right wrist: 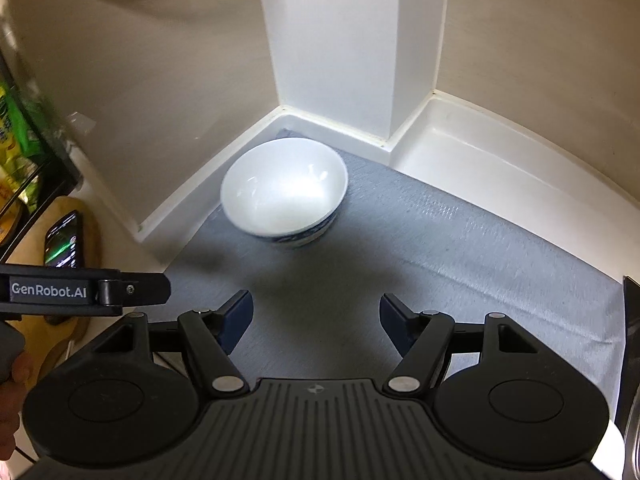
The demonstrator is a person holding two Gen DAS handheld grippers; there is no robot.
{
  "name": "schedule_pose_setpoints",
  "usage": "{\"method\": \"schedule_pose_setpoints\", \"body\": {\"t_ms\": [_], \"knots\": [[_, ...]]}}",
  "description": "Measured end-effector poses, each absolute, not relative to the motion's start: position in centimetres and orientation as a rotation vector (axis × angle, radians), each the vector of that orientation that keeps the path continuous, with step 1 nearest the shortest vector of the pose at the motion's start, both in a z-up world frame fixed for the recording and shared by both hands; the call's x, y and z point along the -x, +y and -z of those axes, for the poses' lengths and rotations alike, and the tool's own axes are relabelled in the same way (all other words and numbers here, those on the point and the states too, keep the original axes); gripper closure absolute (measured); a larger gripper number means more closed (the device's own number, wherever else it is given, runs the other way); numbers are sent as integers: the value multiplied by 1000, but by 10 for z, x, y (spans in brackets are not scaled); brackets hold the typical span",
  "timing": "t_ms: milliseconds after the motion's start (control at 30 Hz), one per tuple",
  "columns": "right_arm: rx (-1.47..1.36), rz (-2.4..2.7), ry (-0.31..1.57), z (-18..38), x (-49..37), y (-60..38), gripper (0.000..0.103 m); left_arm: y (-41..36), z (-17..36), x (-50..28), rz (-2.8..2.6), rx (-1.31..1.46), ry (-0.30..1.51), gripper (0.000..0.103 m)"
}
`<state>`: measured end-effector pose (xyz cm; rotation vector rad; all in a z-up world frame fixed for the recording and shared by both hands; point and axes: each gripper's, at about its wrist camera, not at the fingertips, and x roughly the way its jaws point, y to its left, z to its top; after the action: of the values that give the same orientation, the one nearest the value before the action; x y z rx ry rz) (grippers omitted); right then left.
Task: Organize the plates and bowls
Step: 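Move both tools to the white bowl with the blue patterned rim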
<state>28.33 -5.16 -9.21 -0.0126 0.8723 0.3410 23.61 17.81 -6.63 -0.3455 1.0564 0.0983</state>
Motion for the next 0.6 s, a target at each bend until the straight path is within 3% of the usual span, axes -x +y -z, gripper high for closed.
{"method": "schedule_pose_setpoints", "body": {"t_ms": [600], "knots": [[-142,-304,879,112,-354,-71,31,171,81,-283,-223,422,1058,0]]}}
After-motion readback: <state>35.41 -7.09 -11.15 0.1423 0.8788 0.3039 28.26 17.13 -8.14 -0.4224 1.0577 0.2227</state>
